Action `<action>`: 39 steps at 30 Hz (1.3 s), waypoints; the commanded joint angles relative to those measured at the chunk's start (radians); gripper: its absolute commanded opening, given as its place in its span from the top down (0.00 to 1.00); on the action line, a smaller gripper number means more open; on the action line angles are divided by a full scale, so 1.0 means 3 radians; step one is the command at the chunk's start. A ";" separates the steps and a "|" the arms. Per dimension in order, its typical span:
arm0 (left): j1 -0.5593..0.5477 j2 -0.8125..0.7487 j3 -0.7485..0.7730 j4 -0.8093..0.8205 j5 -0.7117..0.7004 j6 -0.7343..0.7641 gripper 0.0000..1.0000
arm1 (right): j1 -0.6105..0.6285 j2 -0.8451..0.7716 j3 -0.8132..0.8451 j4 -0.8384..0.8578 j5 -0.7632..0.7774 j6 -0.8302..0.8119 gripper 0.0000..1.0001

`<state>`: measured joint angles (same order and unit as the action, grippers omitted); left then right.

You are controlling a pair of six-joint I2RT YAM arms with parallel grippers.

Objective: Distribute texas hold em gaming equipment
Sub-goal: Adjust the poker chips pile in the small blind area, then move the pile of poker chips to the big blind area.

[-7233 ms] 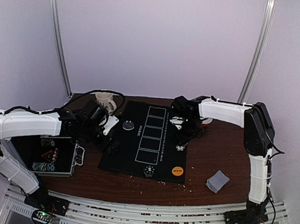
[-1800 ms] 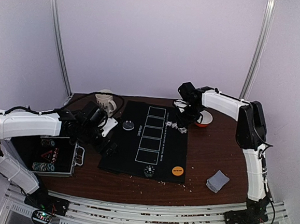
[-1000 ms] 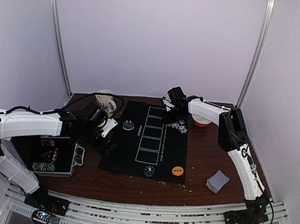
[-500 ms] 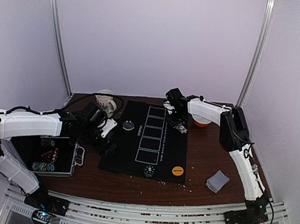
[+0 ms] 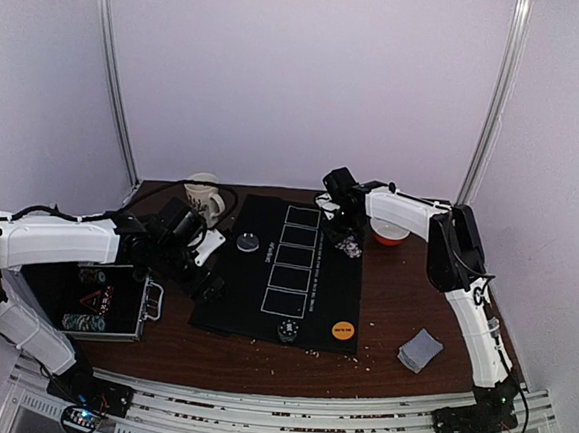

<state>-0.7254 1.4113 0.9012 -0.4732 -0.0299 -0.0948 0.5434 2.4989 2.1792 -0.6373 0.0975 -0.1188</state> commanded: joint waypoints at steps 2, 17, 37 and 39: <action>0.0024 -0.0077 -0.0004 0.0023 0.0013 0.0030 0.02 | -0.0015 -0.0231 -0.0022 0.0082 -0.0114 0.0064 0.58; 0.0022 -0.0129 -0.0020 0.0023 0.0028 0.0032 0.02 | 0.0256 -0.1352 -0.0956 0.0133 -0.0803 0.0167 0.33; 0.0277 -0.0072 -0.0122 0.0079 0.0162 -0.0346 0.02 | 0.1634 -0.1456 -0.1721 -0.0446 -0.0395 0.0929 0.00; 0.0275 -0.0072 -0.0119 0.0093 0.0172 -0.0339 0.02 | 0.1678 -0.1351 -0.1667 -0.0502 -0.0454 0.0955 0.01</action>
<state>-0.6476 1.3819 0.8761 -0.4728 -0.0025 -0.1757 1.0225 2.0560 1.6482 -0.7242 -0.0536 0.1314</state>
